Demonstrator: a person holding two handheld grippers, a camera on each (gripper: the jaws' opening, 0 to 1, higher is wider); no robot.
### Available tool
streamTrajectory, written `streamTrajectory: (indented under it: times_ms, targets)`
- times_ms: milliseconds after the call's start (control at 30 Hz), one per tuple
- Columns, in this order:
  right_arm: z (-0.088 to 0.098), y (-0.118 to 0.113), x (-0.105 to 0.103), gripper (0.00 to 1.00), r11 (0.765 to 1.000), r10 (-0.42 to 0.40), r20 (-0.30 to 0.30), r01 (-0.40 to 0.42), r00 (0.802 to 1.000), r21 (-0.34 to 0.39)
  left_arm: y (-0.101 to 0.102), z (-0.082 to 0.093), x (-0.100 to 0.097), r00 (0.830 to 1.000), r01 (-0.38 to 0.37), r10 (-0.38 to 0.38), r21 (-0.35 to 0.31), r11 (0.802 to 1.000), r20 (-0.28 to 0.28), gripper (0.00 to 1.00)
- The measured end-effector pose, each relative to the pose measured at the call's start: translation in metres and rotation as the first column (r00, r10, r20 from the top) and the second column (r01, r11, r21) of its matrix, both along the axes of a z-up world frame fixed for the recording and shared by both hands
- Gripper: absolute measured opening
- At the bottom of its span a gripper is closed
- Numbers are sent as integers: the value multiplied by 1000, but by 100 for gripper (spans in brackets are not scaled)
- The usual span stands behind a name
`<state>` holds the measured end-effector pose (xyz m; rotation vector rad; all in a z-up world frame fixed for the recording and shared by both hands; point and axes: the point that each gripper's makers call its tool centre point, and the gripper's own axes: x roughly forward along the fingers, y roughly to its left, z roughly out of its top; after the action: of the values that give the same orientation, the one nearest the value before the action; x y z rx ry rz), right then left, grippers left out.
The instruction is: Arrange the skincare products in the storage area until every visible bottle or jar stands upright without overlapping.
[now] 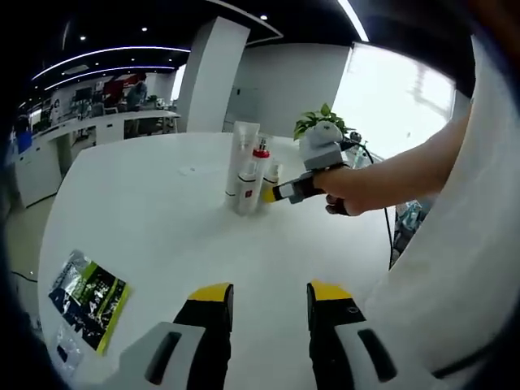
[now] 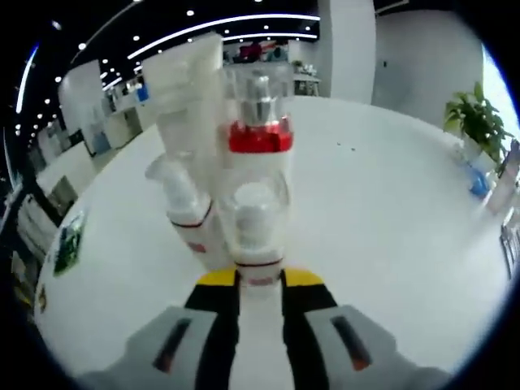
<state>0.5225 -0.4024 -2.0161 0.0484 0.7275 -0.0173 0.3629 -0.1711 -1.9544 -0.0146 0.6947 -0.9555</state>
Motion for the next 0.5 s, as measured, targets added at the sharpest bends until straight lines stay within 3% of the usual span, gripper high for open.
streamTrajectory:
  times_ms: [167,500]
  targets:
    - [0,-2,6,18,999,-35,0,35,999,20,9,-1,2,1000,-22,22,-1,1000,-3,37]
    - [-10,1,-1,27,1000,-9,-36,10,999,23,10,-3,7,999,-38,38,-6,999,-9,37]
